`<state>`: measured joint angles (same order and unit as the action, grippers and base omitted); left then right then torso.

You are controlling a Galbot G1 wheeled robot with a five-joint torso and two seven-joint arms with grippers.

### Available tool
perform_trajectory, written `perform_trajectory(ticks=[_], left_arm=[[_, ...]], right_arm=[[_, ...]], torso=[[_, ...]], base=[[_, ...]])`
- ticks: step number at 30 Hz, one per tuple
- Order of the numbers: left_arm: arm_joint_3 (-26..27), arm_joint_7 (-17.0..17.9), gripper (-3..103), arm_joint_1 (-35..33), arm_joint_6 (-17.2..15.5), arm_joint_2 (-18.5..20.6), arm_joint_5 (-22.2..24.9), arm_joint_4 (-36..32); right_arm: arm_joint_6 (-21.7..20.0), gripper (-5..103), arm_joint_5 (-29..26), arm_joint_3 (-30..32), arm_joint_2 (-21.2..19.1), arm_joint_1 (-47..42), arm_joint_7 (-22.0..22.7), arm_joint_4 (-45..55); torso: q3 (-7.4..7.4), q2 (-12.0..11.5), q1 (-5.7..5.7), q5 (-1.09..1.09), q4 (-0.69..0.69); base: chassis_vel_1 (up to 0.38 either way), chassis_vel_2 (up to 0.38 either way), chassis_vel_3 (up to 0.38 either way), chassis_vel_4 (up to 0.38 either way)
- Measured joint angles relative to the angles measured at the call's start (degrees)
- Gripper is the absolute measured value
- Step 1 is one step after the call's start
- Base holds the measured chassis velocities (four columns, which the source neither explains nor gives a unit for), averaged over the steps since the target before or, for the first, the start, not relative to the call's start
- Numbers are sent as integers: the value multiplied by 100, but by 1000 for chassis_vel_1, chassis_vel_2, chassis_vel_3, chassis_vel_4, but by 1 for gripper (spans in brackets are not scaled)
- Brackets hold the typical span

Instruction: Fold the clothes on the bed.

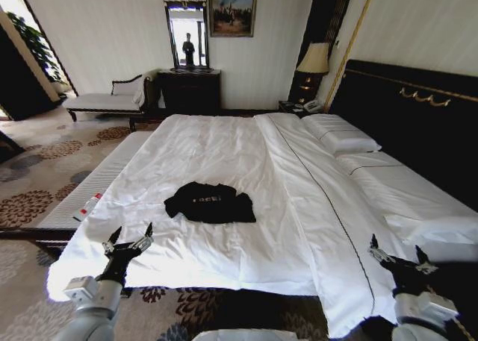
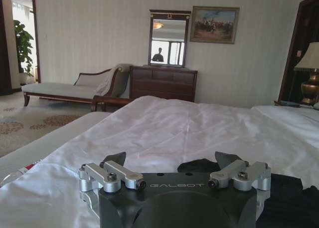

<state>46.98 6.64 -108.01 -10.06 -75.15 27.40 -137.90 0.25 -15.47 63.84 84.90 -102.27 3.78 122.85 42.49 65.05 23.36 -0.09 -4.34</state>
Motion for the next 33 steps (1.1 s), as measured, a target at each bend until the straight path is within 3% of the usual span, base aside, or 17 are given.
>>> perform_trajectory(ticks=[33], left_arm=[[-7, -9, 100, -16, -6, -16, -27, -7]], right_arm=[[12, 100, 166, -313, 293, -203, -23, 367]], torso=[[0, 0, 0, -1, 0]], base=[[85, 86, -87, -83]])
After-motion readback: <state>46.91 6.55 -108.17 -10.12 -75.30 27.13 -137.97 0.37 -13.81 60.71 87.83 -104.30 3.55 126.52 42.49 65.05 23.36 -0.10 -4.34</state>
